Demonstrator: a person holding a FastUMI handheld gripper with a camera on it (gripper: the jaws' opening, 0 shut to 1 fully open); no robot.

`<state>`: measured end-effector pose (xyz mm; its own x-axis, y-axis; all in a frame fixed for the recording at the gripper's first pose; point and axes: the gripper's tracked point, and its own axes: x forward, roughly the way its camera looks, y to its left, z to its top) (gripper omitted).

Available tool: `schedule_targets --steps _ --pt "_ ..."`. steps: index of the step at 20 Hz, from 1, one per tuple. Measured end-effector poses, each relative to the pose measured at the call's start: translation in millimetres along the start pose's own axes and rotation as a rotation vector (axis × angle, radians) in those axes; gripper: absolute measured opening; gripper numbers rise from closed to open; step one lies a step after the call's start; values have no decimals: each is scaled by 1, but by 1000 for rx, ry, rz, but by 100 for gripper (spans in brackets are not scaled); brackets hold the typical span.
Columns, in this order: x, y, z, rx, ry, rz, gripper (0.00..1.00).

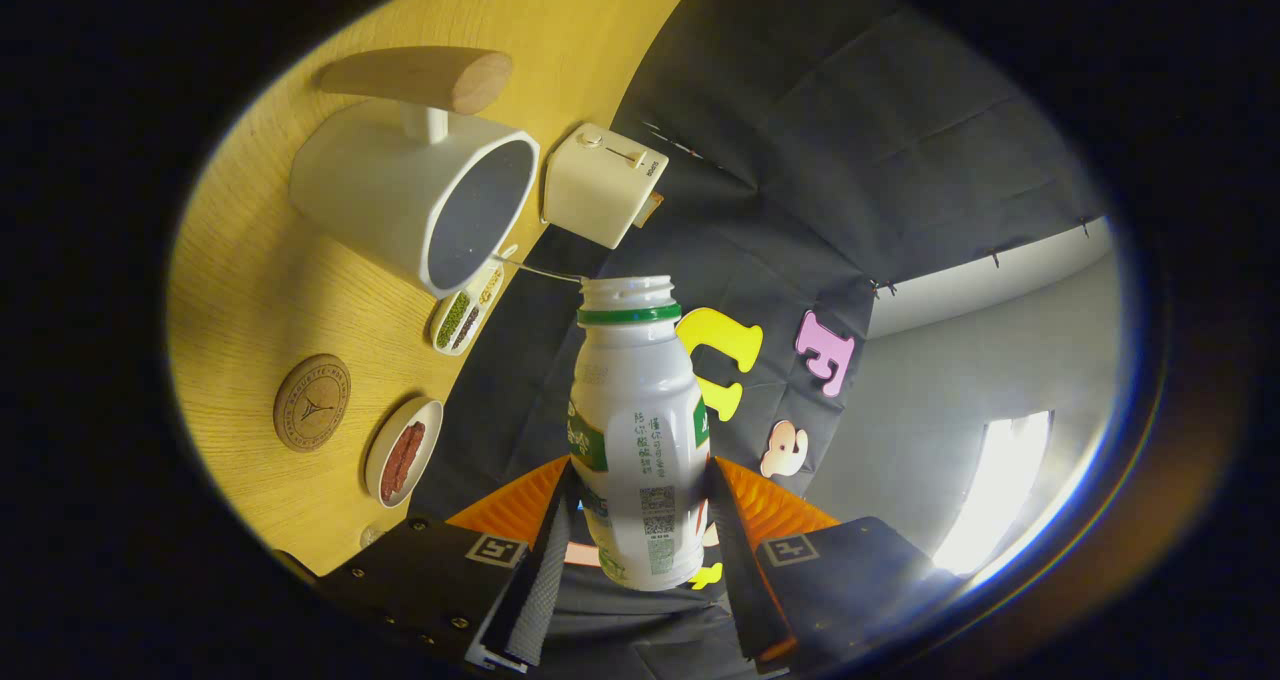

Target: Take the bottle from table, then pour the juice into the cup, finally place the bottle on the coaster

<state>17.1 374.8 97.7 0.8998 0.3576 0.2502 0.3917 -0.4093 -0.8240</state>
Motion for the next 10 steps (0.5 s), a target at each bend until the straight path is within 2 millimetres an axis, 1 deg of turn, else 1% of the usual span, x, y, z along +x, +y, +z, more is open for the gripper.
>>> schedule_targets --steps 6,10 --pt "1 -11 7 -92 -27 -52 70" --pt "6 -20 16 -144 -48 -87 70"
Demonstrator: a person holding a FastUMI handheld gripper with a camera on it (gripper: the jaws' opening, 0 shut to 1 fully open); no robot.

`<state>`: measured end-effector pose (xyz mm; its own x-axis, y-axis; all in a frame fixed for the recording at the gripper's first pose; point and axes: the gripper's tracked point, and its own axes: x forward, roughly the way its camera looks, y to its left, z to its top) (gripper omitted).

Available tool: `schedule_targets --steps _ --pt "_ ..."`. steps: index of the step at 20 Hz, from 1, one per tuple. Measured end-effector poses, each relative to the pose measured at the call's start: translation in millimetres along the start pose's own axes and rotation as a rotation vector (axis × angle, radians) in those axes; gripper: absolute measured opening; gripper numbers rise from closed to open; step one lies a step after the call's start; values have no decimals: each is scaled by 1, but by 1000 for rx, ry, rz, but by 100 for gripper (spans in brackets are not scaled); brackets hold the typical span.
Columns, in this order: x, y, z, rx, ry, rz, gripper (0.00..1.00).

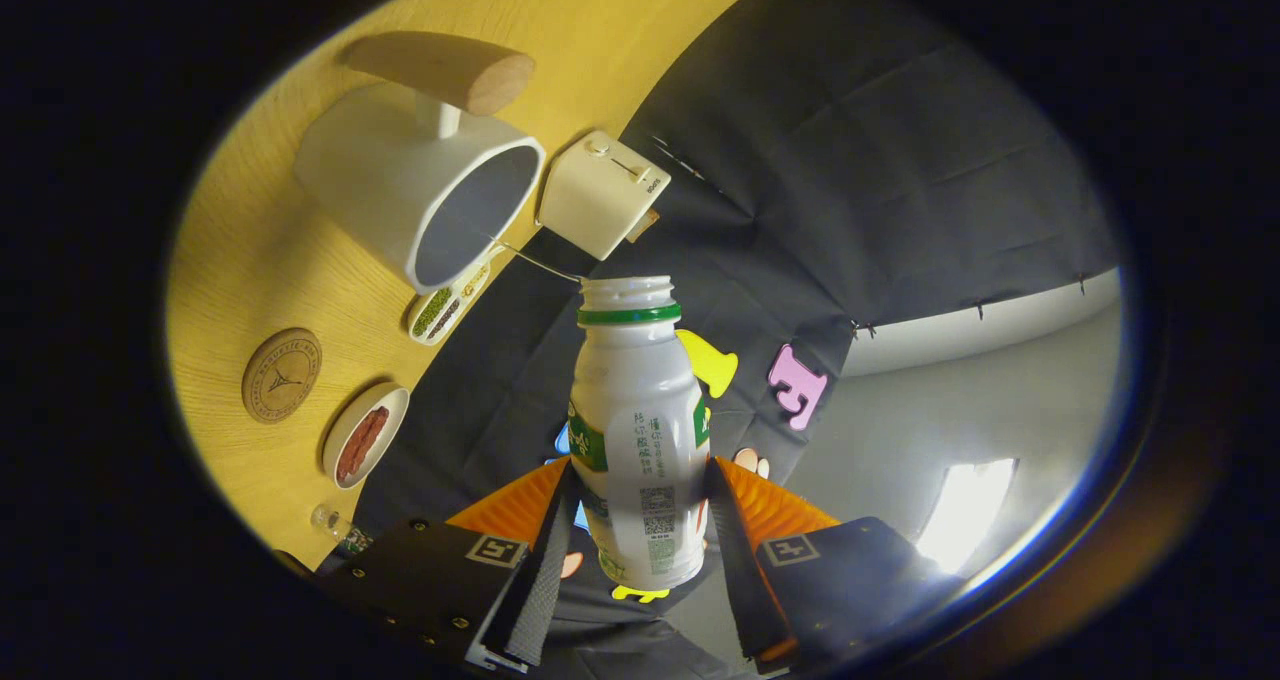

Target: Take the bottle from table, then pour the juice into the cup, finally place the bottle on the coaster

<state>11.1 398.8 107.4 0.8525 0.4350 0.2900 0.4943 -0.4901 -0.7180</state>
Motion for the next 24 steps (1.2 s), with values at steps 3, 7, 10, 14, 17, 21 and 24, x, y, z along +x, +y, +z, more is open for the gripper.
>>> schedule_targets --steps 3,7,10,14,17,21,24 --pt "0 -7 6 -60 -23 -30 70" --pt "-2 -7 12 -110 -46 -45 70" --pt "-1 -10 14 -135 -55 -58 70" --pt "0 -11 15 -154 -62 -67 70" --pt "0 -10 15 -150 -57 -64 70" --pt "-1 -1 7 -83 -32 -31 70" --pt "-1 11 0 1 -10 17 70"
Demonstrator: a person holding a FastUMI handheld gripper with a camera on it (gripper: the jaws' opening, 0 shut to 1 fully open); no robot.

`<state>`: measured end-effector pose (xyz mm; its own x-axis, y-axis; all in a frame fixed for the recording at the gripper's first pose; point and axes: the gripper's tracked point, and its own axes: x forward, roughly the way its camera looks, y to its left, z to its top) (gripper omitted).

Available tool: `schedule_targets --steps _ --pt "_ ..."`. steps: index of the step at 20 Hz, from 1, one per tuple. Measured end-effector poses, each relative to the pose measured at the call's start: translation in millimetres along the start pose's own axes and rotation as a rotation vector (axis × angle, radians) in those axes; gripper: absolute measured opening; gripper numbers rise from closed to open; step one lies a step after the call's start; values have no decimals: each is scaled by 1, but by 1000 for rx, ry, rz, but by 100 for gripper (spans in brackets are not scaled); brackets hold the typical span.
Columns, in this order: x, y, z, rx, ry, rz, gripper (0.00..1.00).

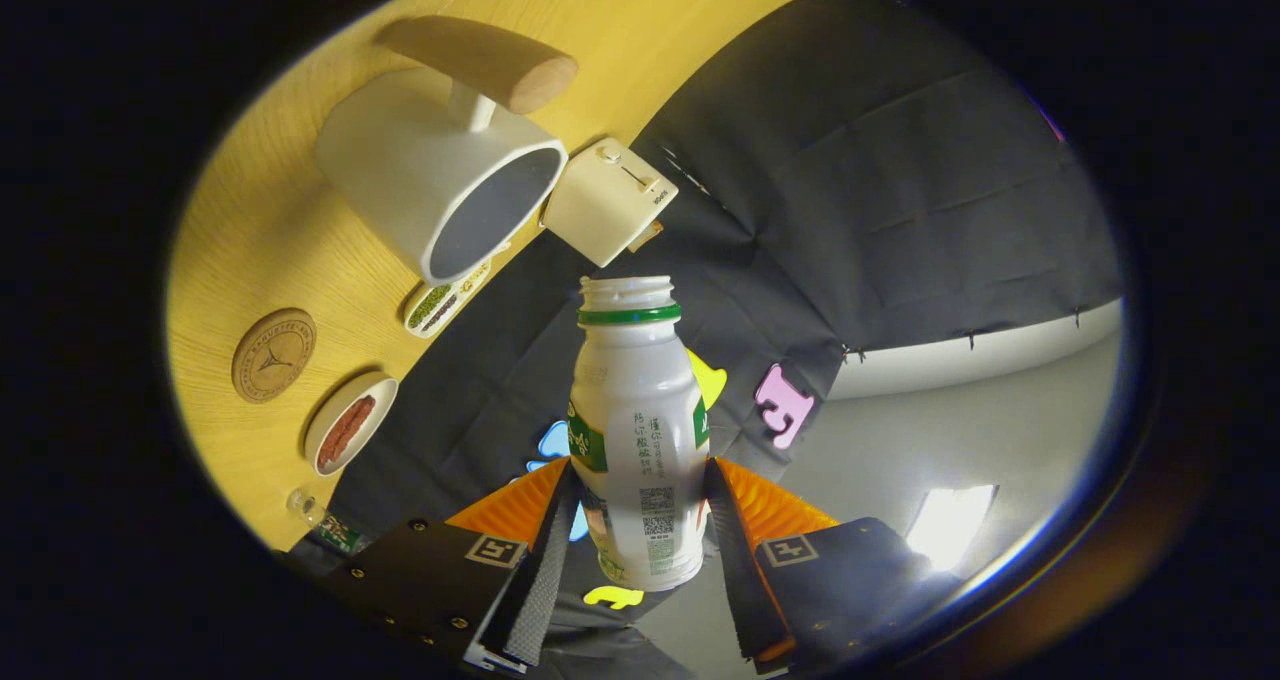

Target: Take the bottle from table, then pour the juice into the cup, finally place the bottle on the coaster

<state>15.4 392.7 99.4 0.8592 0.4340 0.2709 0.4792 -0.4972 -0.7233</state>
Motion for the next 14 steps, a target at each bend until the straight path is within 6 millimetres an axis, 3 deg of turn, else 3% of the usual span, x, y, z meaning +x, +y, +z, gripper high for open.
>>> schedule_targets --steps 14 --pt "-6 57 -35 662 146 217 71"
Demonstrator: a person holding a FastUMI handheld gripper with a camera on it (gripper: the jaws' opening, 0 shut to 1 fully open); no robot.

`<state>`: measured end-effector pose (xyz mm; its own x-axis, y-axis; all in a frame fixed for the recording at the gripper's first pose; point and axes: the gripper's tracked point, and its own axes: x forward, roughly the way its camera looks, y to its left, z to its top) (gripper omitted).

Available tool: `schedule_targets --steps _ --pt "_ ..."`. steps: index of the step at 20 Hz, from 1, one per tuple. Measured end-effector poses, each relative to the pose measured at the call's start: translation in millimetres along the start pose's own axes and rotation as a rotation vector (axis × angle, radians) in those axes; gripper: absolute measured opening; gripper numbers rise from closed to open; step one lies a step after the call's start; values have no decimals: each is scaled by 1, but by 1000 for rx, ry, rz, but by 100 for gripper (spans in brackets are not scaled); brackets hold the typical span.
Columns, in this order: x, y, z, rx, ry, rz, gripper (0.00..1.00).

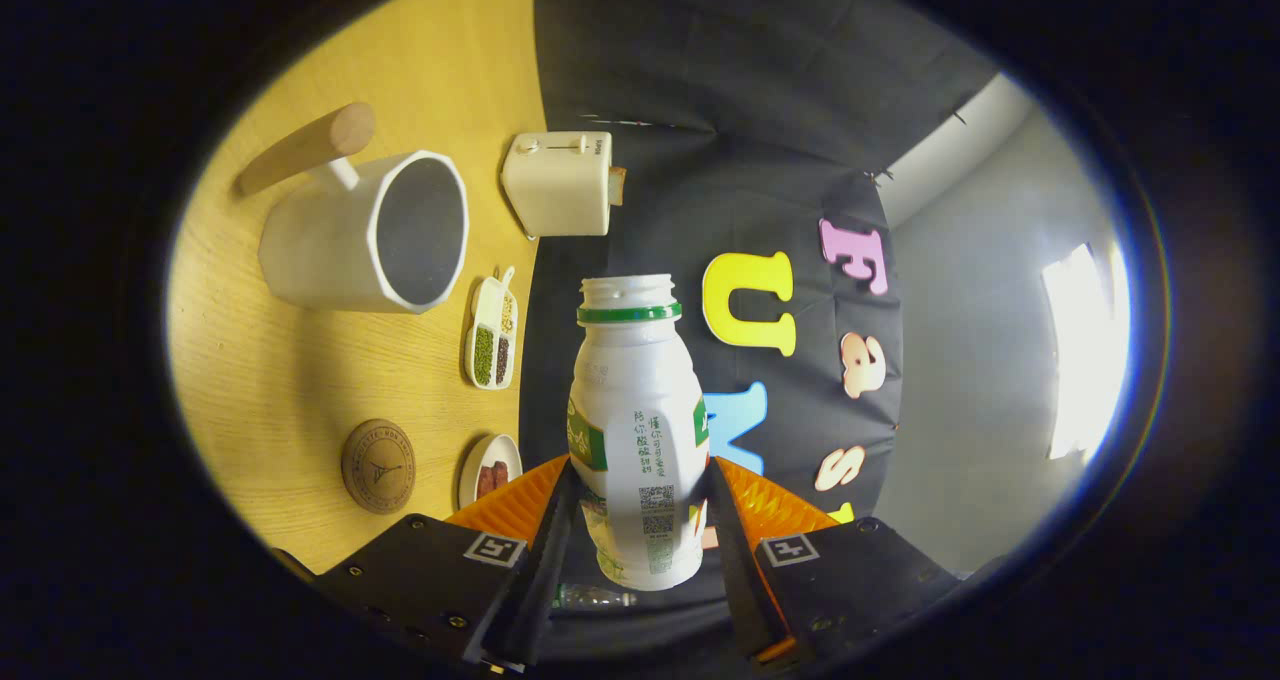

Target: Take the bottle from table, then pour the juice into the cup, finally place the bottle on the coaster

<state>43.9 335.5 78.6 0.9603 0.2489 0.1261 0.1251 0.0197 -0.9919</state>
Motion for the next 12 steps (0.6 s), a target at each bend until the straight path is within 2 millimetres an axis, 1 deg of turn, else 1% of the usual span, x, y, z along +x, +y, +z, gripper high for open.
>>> schedule_targets --steps 4,12 --pt "7 11 -11 256 38 48 71" --pt "22 53 -33 792 106 201 71"
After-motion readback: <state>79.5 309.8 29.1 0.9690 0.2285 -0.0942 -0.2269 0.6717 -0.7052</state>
